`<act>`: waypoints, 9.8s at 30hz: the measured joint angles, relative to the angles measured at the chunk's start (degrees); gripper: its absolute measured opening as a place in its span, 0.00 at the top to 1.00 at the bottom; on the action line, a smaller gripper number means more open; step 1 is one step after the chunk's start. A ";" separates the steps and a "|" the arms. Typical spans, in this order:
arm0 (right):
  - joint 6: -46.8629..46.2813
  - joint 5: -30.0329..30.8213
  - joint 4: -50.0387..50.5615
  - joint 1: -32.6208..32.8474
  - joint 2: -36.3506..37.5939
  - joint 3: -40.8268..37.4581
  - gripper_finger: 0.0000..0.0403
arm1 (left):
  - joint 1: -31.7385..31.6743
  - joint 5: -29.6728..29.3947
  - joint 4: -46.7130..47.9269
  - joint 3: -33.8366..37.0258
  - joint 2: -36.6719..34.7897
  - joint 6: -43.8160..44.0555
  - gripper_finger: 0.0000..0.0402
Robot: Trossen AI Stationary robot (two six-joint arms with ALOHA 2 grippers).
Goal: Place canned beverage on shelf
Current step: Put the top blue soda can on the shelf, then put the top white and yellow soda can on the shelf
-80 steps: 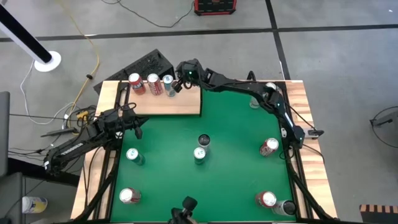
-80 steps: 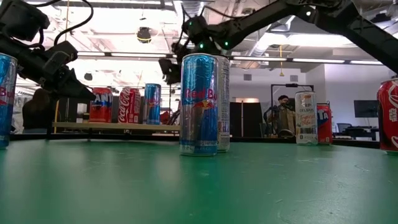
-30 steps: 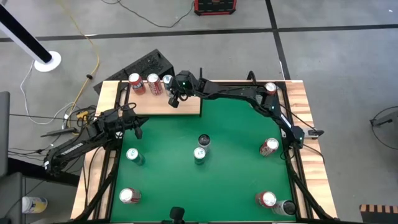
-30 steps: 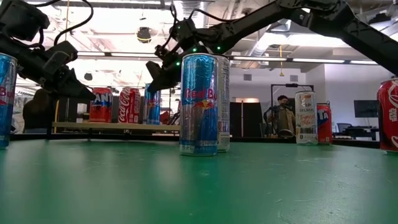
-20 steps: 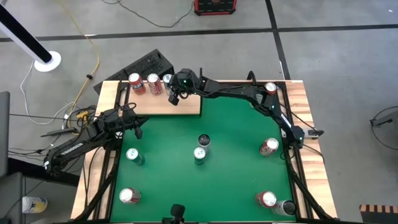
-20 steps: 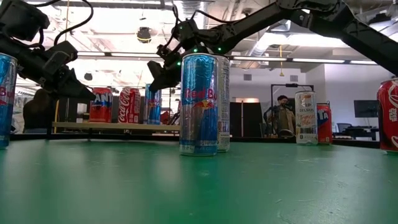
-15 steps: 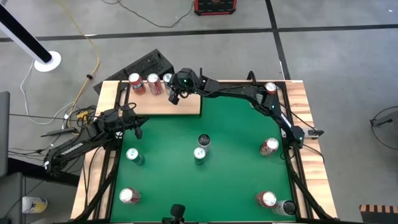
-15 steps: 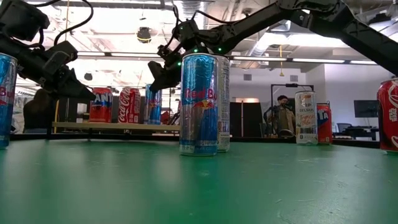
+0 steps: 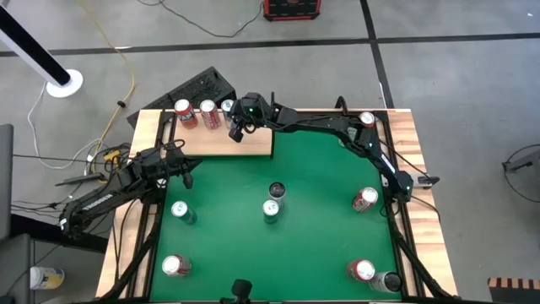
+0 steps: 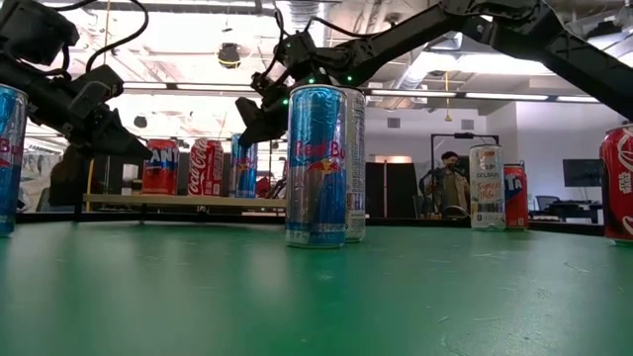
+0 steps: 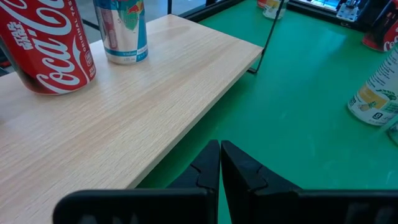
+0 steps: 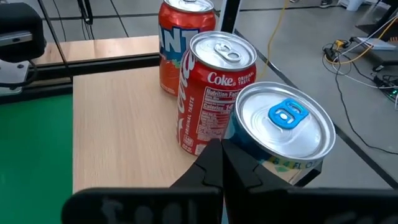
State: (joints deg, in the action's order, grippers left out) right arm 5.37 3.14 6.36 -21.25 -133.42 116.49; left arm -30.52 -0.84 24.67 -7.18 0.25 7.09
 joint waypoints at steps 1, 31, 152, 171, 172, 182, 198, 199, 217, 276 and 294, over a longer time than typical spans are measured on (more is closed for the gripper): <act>0.00 -0.04 1.62 0.17 0.78 -0.11 0.95 | 0.02 0.00 0.00 0.00 0.00 0.00 1.00; -29.87 29.88 54.25 1.20 66.33 -41.80 0.91 | 0.01 -0.01 0.00 0.00 0.02 0.00 1.00; 8.70 -7.93 48.03 -9.85 3.82 15.67 0.33 | 0.00 0.00 0.00 0.00 0.09 0.00 1.00; 11.23 -7.58 48.28 -9.99 3.80 15.72 0.09 | 0.00 0.00 0.00 0.00 0.09 0.00 1.00; 11.23 -7.58 48.31 -9.99 3.80 15.72 0.09 | 0.02 0.00 0.01 0.00 0.09 0.00 1.00; 11.51 -7.56 46.79 -9.90 3.80 15.72 0.08 | 0.00 0.00 0.02 0.00 0.09 0.00 1.00; 1.59 -3.02 43.64 -9.29 4.41 15.63 0.08 | 0.00 -0.02 0.01 0.00 0.09 0.00 1.00; 0.56 -2.99 43.30 -9.12 4.46 15.63 0.08 | 0.00 -0.02 0.01 0.00 0.09 0.00 1.00; -14.65 10.71 34.64 -6.46 4.56 15.63 0.08 | 0.02 -0.02 0.00 0.00 0.07 0.00 1.00; -26.56 22.34 20.12 -3.52 3.78 7.93 0.08 | 0.02 -0.02 0.00 0.00 0.07 0.00 1.00; -28.02 22.43 22.63 -3.48 3.78 7.93 0.08 | 0.02 0.00 0.00 0.00 0.09 0.00 1.00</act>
State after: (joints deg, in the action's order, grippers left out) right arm -22.65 25.56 28.99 -24.73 -129.64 124.42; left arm -30.50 -0.84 24.67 -7.18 0.34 7.09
